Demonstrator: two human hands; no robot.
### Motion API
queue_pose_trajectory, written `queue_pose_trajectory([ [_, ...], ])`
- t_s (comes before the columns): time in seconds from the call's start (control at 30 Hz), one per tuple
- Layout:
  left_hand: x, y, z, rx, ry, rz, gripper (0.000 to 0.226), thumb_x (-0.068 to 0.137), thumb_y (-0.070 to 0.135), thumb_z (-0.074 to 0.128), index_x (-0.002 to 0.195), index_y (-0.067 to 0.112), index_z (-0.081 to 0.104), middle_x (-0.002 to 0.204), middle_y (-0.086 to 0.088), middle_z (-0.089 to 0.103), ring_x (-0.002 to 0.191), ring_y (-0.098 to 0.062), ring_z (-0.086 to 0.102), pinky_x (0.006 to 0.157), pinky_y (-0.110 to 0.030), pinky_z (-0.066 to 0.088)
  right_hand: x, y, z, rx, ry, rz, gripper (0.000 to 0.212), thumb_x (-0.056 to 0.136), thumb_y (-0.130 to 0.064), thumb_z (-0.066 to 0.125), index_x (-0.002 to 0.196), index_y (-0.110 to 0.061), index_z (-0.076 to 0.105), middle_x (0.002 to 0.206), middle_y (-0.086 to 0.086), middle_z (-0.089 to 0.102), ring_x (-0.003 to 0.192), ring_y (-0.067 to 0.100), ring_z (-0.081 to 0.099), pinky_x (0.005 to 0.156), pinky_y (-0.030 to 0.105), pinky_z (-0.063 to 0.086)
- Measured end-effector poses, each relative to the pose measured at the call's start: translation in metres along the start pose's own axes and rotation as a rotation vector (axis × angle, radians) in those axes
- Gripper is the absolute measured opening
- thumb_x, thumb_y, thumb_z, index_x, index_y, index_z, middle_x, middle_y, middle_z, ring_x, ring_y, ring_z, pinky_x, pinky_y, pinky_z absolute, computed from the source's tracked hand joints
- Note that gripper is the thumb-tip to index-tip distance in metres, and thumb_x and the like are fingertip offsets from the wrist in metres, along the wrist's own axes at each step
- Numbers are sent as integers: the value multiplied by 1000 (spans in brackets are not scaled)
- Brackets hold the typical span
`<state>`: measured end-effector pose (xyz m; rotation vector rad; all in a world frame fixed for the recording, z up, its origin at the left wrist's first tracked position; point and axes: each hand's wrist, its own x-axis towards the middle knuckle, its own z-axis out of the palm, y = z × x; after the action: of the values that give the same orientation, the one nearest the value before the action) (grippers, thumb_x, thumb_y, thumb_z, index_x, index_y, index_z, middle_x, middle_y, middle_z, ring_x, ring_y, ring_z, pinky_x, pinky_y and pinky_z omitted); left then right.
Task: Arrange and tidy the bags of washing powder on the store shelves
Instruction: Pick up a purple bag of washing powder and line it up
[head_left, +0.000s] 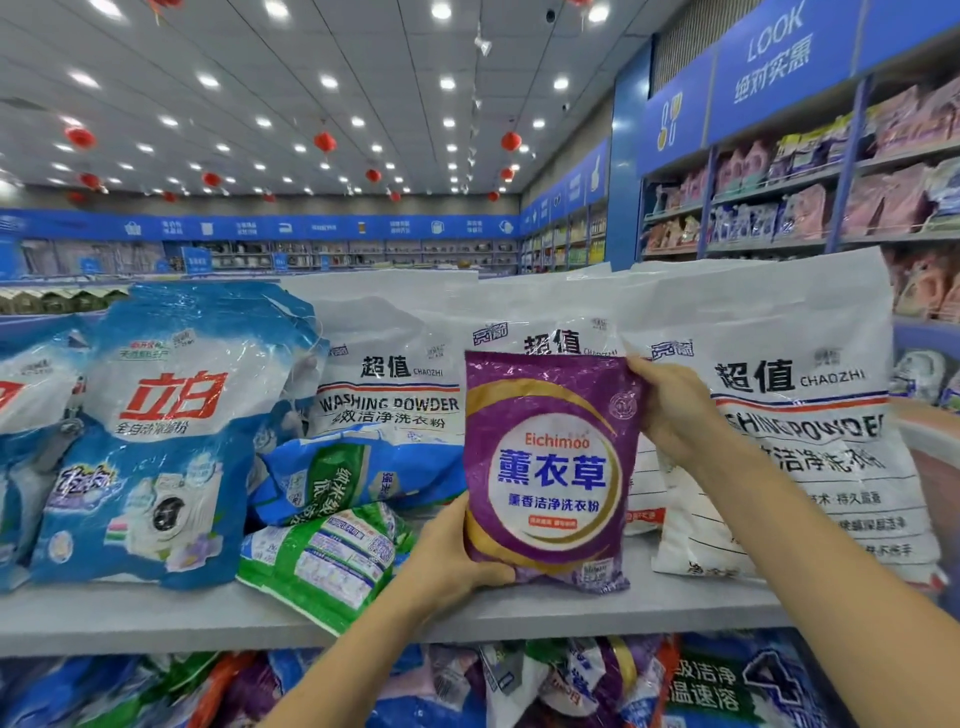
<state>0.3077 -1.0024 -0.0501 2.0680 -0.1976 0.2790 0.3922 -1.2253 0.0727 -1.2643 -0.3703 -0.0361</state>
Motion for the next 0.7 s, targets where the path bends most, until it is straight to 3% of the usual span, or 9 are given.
queue_pose_trajectory([
  [0.1, -4, 11, -7, -139, -46, -51, 54, 62, -1, 84, 111, 6, 62, 108, -9, 71, 102, -21, 67, 94, -40, 51, 1, -4, -6, 71, -58, 43, 29, 101, -16, 36, 93, -6, 62, 65, 1, 70, 60, 11, 66, 57, 24, 53],
  [0.17, -12, 20, -13, -220, -128, -129, 48, 66, -9, 78, 111, -1, 62, 110, -19, 69, 105, -32, 65, 97, -47, 49, 0, -9, -1, -6, -87, 18, 30, 101, -18, 37, 91, -6, 62, 66, 0, 71, 60, 11, 65, 57, 25, 54],
  [0.27, -26, 27, -22, -317, -206, -171, 46, 66, -8, 74, 109, 4, 63, 116, -24, 65, 107, -34, 63, 95, -38, 51, 1, -24, 20, -60, -172, -46, 30, 100, -20, 40, 87, -5, 62, 66, 0, 71, 59, 11, 66, 58, 26, 56],
  [0.33, -41, 30, -28, -409, -182, -184, 42, 63, -3, 71, 102, 12, 64, 103, -10, 73, 95, -17, 68, 79, -22, 54, 1, -33, 37, -42, -195, -74, 30, 100, -21, 41, 84, -4, 61, 62, 0, 70, 56, 10, 67, 53, 23, 56],
  [0.4, -56, 29, -36, -493, -154, -207, 45, 63, -4, 69, 103, 14, 63, 96, -1, 75, 90, -11, 70, 73, -16, 52, -1, -35, 58, -36, -216, -87, 30, 100, -21, 42, 83, -5, 60, 62, 0, 70, 56, 10, 67, 54, 24, 57],
  [0.47, -72, 27, -48, -566, -107, -229, 48, 62, -6, 69, 106, 13, 63, 98, -4, 75, 92, -16, 70, 75, -21, 54, -3, -31, 82, -63, -241, -99, 30, 100, -23, 42, 83, -6, 61, 64, 1, 70, 59, 11, 67, 61, 27, 58],
  [0.57, -99, 21, -71, -713, -4, -228, 40, 60, -10, 68, 93, 11, 74, 98, -14, 73, 92, -25, 69, 79, -32, 57, -11, -23, 124, -63, -327, -91, 31, 99, -30, 42, 87, -9, 62, 74, 3, 69, 65, 13, 66, 74, 34, 55],
  [0.7, -153, 9, -111, -825, 179, -175, 44, 46, -1, 80, 89, 7, 76, 96, -17, 71, 90, -33, 64, 77, -36, 52, -41, 6, 177, -156, -626, -72, 46, 83, -56, 44, 107, -20, 60, 97, -2, 71, 87, 14, 66, 78, 31, 54],
])
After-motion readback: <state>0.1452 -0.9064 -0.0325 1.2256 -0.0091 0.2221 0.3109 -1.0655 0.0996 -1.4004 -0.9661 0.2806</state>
